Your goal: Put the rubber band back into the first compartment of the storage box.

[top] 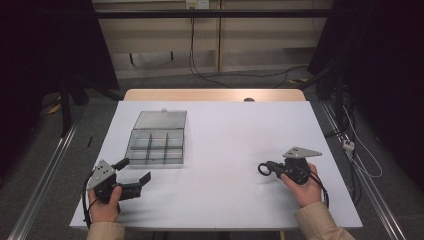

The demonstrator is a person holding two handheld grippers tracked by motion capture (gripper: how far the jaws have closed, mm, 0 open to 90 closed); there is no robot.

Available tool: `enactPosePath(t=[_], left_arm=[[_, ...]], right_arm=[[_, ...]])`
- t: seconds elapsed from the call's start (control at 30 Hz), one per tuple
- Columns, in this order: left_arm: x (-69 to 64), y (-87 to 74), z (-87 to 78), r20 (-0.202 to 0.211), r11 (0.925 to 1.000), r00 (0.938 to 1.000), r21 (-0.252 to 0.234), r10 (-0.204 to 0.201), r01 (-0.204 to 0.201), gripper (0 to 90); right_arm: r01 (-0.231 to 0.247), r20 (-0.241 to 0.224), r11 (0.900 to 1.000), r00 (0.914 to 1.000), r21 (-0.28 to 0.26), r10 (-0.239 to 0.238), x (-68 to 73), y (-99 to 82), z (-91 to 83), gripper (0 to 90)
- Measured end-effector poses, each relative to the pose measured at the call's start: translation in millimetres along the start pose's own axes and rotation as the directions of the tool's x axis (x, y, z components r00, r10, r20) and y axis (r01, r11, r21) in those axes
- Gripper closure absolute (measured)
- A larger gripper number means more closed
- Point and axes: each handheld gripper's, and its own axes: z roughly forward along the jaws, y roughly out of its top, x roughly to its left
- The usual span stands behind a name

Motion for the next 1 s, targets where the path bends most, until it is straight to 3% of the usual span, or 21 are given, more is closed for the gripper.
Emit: enactPosePath(t=[0.2, 0.6, 1.0], left_arm=[[0.2, 0.8, 1.9, 0.007, 1.0000, 1.0000, 0.003, -0.001, 0.001, 3.3], [-2.3, 3.3, 7.2, 0.019, 0.9999, 0.9998, 0.010, 0.000, -0.001, 3.4], [-5.2, 5.3, 11.6, 0.026, 0.9999, 0.9997, 0.012, -0.002, 0.002, 3.4]], right_arm=[[0.012, -0.010, 0.9999, 0.9999, 0.000, -0.012, 5.4, 8.3, 6.1, 88.7], [0.036, -0.066, 0.9991, 0.9972, 0.020, -0.035, 31.0, 20.0, 25.8, 88.6], [0.082, -0.135, 0.9963, 0.9877, 0.025, -0.078, 57.4, 28.6, 39.7, 88.6]])
